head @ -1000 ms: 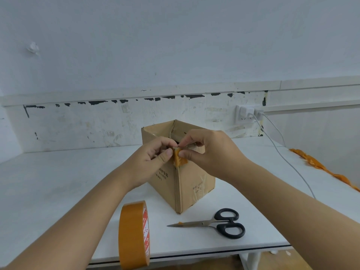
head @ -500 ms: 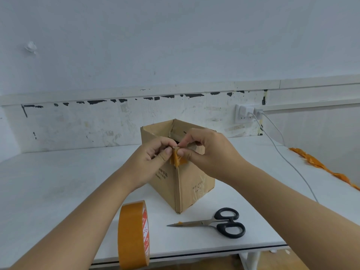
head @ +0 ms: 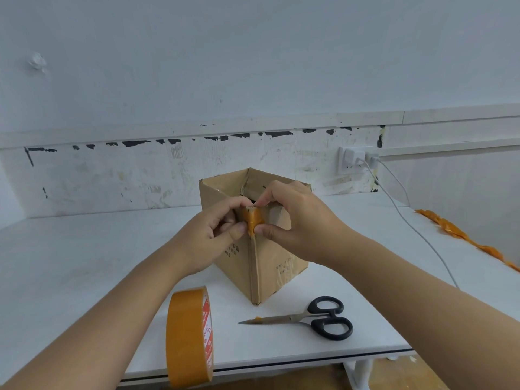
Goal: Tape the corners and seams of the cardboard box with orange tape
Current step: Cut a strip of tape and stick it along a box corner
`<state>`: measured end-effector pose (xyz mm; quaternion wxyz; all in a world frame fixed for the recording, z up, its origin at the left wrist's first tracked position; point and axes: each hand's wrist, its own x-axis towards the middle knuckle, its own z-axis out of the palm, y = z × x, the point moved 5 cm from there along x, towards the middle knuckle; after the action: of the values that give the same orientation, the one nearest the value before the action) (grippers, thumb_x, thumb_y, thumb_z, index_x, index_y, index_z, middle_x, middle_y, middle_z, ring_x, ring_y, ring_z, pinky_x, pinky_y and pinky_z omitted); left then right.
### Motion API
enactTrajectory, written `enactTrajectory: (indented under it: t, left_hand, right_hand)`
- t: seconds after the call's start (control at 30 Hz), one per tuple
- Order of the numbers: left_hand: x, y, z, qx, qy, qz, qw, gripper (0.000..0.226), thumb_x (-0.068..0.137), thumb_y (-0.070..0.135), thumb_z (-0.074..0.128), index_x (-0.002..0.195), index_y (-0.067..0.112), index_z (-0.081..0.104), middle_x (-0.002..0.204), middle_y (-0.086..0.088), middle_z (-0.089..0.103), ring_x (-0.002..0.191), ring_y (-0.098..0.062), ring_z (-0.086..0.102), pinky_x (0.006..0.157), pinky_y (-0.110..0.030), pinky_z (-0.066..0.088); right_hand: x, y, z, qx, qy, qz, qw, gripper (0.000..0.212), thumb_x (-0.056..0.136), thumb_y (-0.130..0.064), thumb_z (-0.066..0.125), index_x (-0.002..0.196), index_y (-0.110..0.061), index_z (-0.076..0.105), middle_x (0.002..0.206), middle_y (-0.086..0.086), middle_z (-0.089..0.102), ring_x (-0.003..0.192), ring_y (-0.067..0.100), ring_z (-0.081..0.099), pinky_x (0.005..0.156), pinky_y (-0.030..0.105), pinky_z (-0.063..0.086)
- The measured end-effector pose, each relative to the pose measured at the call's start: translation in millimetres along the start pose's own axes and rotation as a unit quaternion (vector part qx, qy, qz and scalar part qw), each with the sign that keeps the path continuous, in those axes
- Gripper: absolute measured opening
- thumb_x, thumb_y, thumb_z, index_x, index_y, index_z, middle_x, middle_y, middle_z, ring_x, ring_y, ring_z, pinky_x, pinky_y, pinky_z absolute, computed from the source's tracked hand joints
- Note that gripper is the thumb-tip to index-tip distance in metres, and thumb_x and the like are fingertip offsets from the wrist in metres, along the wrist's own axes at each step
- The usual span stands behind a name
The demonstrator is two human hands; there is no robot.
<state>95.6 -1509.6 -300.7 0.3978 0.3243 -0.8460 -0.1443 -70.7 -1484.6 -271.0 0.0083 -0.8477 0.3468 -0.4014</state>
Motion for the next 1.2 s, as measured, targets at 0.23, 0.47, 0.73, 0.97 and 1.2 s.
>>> enactTrajectory:
  t: [0.23, 0.47, 0.73, 0.97, 1.2]
  left_hand:
    - [1.9, -2.6, 2.2, -0.013, -0.001, 0.001, 1.000, 0.030, 0.084, 0.046, 0.056, 0.113, 0.054, 0.049, 0.064, 0.011, 0.036, 0.063, -0.004, 0.040, 0.066, -0.018, 0.045]
    - [5.3, -2.3, 1.9, -0.029, 0.003, -0.004, 1.000, 0.036, 0.084, 0.033, 0.061, 0.107, 0.058, 0.050, 0.063, 0.010, 0.035, 0.060, -0.002, 0.037, 0.063, -0.012, 0.041]
    - [3.2, -3.1, 0.3, -0.058, -0.009, -0.026, 0.998, 0.036, 0.083, 0.032, 0.059, 0.105, 0.060, 0.052, 0.074, 0.019, 0.044, 0.070, 0.000, 0.046, 0.071, -0.018, 0.046]
    - [-1.3, -3.1, 3.2, -0.057, -0.018, -0.034, 0.998, 0.032, 0.086, 0.033, 0.058, 0.110, 0.053, 0.051, 0.076, 0.021, 0.045, 0.073, 0.001, 0.048, 0.073, -0.019, 0.049]
    - [3.1, -5.4, 2.7, -0.069, 0.001, -0.049, 0.996, 0.023, 0.087, 0.039, 0.051, 0.105, 0.053, 0.055, 0.078, 0.012, 0.050, 0.075, 0.002, 0.048, 0.072, -0.015, 0.045]
  right_hand:
    - [1.8, 2.7, 1.8, -0.001, 0.004, 0.000, 1.000, 0.036, 0.074, -0.027, 0.079, 0.102, -0.023, 0.056, 0.091, -0.023, 0.048, 0.092, 0.006, 0.040, 0.077, 0.012, 0.034]
    - [6.0, 0.7, 4.0, -0.011, 0.003, 0.006, 1.000, 0.037, 0.071, -0.025, 0.081, 0.098, -0.021, 0.056, 0.083, -0.027, 0.045, 0.089, 0.010, 0.041, 0.074, 0.009, 0.031]
    - [5.0, 2.9, 4.0, 0.008, 0.005, 0.012, 1.000, 0.035, 0.073, -0.032, 0.079, 0.098, -0.025, 0.055, 0.085, -0.026, 0.047, 0.088, 0.004, 0.037, 0.073, 0.010, 0.029]
    - [5.0, 3.2, 2.7, 0.008, 0.011, 0.001, 1.000, 0.034, 0.071, -0.034, 0.080, 0.096, -0.028, 0.057, 0.084, -0.026, 0.050, 0.087, 0.003, 0.040, 0.074, 0.008, 0.030]
    - [7.7, 4.3, 1.8, 0.015, 0.013, 0.011, 1.000, 0.031, 0.071, -0.031, 0.081, 0.095, -0.027, 0.061, 0.082, -0.024, 0.051, 0.091, -0.004, 0.041, 0.074, 0.004, 0.029]
